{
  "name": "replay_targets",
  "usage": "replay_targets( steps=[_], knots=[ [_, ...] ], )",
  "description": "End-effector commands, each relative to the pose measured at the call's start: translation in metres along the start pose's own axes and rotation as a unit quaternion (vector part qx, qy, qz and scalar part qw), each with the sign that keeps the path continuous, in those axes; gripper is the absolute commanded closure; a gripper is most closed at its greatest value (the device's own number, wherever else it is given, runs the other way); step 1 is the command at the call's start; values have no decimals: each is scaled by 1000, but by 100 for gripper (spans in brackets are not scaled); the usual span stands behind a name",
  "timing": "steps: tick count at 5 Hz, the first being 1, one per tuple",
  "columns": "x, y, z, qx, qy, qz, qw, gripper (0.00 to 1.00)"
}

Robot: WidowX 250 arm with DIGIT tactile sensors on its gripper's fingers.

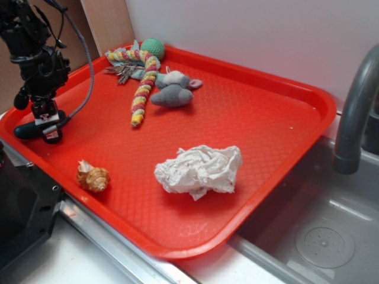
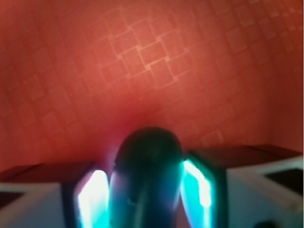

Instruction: Grab the plastic pickle.

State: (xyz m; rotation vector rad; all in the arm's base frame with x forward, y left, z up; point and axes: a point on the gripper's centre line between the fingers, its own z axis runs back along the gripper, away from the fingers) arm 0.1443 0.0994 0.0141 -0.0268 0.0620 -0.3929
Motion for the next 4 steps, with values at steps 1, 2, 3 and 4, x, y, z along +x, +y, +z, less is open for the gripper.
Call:
replay_targets(
  steps=[1,2,3,4],
  knots=[
    [33,-16,78,49,-71,62,994,100],
    [53,-29,132,28,-139,142,980,100],
    [73,-55,174,42,-180,224,957,100],
    [103,-76,188,32,-172,254,951,100]
  ],
)
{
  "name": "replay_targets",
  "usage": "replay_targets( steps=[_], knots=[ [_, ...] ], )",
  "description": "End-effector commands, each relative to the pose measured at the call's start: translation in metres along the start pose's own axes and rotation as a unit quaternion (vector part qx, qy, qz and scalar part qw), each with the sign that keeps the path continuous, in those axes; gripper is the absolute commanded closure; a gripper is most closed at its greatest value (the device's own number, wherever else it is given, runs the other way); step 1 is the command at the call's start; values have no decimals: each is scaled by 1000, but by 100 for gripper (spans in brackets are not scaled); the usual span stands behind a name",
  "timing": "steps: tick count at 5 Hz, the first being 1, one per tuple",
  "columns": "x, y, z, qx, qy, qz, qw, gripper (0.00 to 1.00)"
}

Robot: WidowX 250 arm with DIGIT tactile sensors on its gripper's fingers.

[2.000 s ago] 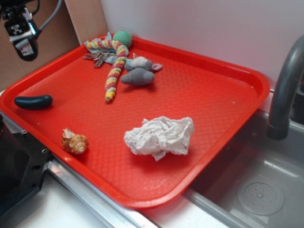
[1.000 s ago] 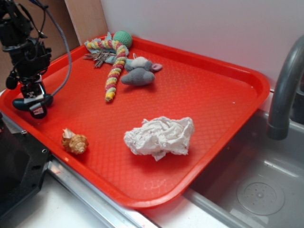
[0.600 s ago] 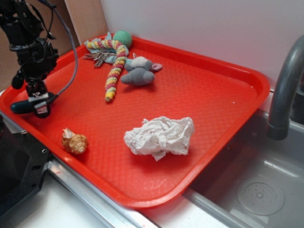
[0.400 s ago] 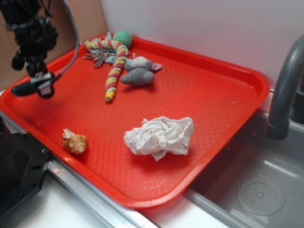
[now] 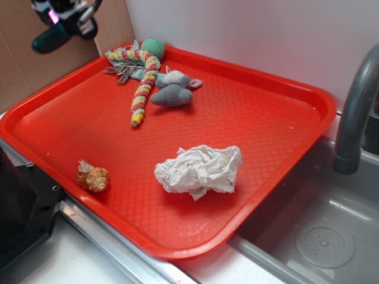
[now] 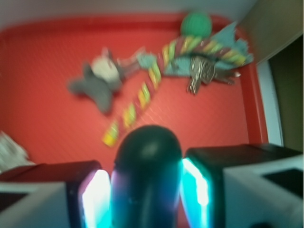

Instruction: Grab the plastic pickle.

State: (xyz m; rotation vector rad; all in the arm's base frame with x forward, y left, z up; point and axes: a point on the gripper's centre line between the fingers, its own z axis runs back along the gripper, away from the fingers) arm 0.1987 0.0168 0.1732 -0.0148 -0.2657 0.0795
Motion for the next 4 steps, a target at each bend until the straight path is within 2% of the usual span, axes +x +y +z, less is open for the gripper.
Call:
replay_targets(
  steps=[1,2,3,4],
  knots=[
    [44,-45,29,13,-6,40,999,100],
    [53,-45,25,-1,5,66,998,100],
    [59,-44,16,-4,12,72,997,100],
    [54,-41,18,-19,11,74,997,100]
  ],
)
